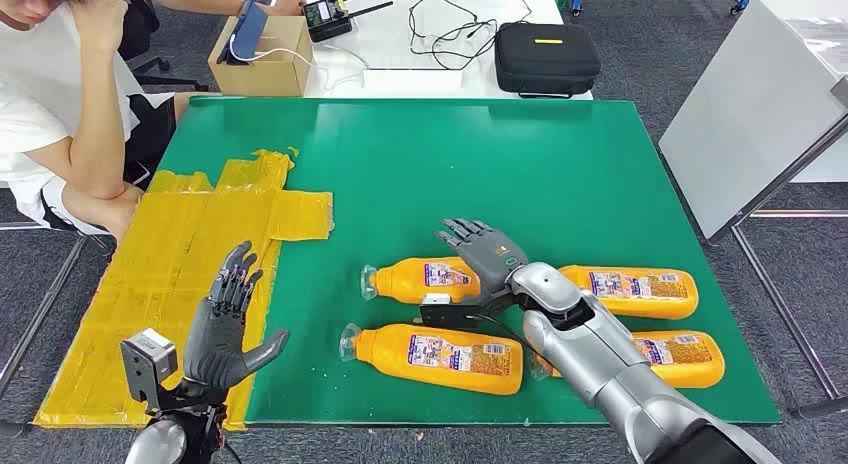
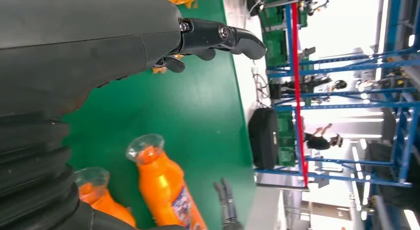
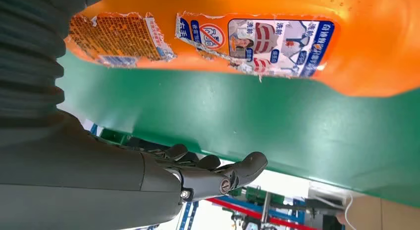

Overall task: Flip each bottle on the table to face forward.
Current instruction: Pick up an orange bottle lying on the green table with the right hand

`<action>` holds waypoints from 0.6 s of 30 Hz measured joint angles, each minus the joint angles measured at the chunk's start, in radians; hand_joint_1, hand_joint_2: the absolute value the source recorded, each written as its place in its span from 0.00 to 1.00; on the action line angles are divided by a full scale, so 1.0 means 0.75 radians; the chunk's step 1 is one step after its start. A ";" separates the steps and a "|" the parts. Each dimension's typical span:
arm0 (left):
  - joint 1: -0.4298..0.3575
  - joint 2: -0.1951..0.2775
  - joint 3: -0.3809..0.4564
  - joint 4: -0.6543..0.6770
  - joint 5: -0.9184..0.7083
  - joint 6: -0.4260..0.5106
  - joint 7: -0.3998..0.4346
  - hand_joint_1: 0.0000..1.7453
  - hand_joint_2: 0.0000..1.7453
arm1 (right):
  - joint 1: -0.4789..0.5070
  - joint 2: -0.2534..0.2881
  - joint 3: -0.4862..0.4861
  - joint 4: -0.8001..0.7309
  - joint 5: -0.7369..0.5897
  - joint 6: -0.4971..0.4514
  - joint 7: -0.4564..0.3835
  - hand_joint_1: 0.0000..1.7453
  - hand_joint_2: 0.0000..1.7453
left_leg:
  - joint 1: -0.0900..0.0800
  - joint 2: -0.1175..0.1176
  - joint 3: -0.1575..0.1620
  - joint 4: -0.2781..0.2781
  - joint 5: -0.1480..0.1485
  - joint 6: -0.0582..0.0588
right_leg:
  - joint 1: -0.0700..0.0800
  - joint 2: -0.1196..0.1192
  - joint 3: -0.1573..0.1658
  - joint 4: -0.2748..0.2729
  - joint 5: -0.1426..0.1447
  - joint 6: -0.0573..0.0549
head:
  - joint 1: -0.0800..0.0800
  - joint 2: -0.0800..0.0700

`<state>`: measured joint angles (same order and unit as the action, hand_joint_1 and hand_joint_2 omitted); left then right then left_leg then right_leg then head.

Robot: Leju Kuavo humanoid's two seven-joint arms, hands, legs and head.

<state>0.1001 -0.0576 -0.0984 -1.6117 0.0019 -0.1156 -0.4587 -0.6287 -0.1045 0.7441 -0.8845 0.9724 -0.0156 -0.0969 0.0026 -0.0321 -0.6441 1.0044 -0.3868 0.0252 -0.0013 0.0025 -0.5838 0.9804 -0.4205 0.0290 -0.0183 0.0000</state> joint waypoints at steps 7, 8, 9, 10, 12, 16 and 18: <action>-0.042 0.000 -0.009 0.001 0.021 -0.017 -0.007 0.00 1.00 | -0.025 0.022 0.010 0.122 -0.027 0.016 -0.027 0.00 1.00 | 0.000 0.000 0.000 0.000 0.001 0.000 | 0.000 0.000 0.000 0.000 0.000 0.000 | 0.000 0.000; -0.047 0.000 -0.012 0.002 0.022 -0.018 -0.007 0.00 1.00 | -0.027 0.025 0.011 0.142 -0.032 0.019 -0.033 0.00 1.00 | 0.000 0.000 0.000 0.000 0.001 0.000 | 0.000 0.000 0.000 0.000 0.001 0.001 | 0.000 0.000; -0.051 0.000 -0.016 0.005 0.022 -0.019 -0.007 0.00 1.00 | -0.028 0.029 0.012 0.162 -0.036 0.022 -0.039 0.00 1.00 | 0.000 0.000 0.000 0.000 0.001 0.000 | 0.000 0.000 0.000 0.000 0.001 0.001 | 0.000 0.000; -0.055 0.000 -0.020 0.009 0.022 -0.019 -0.007 0.00 1.00 | -0.030 0.034 0.014 0.180 -0.040 0.024 -0.042 0.00 1.00 | 0.000 0.000 0.000 0.000 0.001 0.000 | 0.000 0.000 0.000 0.000 0.001 0.001 | 0.000 0.000; -0.062 0.000 -0.027 0.017 0.022 -0.019 -0.007 0.00 1.00 | -0.032 0.041 0.018 0.213 -0.046 0.025 -0.046 0.00 1.00 | 0.000 0.000 0.000 0.000 0.001 0.000 | 0.000 0.000 0.000 0.000 0.001 0.001 | 0.000 0.000; -0.071 0.000 -0.030 0.032 0.022 -0.018 -0.007 0.00 1.00 | -0.039 0.051 0.023 0.255 -0.051 0.025 -0.048 0.00 1.00 | 0.000 0.000 0.000 0.000 0.000 0.000 | 0.000 0.000 0.000 0.000 0.001 0.001 | 0.000 0.000; -0.074 0.000 -0.031 0.039 0.022 -0.018 -0.007 0.00 1.00 | -0.046 0.055 0.025 0.274 -0.053 0.026 -0.046 0.00 1.00 | 0.000 0.000 0.000 0.000 0.000 0.000 | 0.000 0.000 0.000 0.000 0.001 0.001 | 0.000 0.000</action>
<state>0.0445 -0.0576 -0.1215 -1.5827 0.0187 -0.1289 -0.4642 -0.6633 -0.0635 0.7625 -0.6791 0.9328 0.0042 -0.1311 0.0026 -0.0318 -0.6440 1.0045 -0.3865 0.0253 -0.0013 0.0025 -0.5839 0.9805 -0.4200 0.0297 -0.0183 0.0000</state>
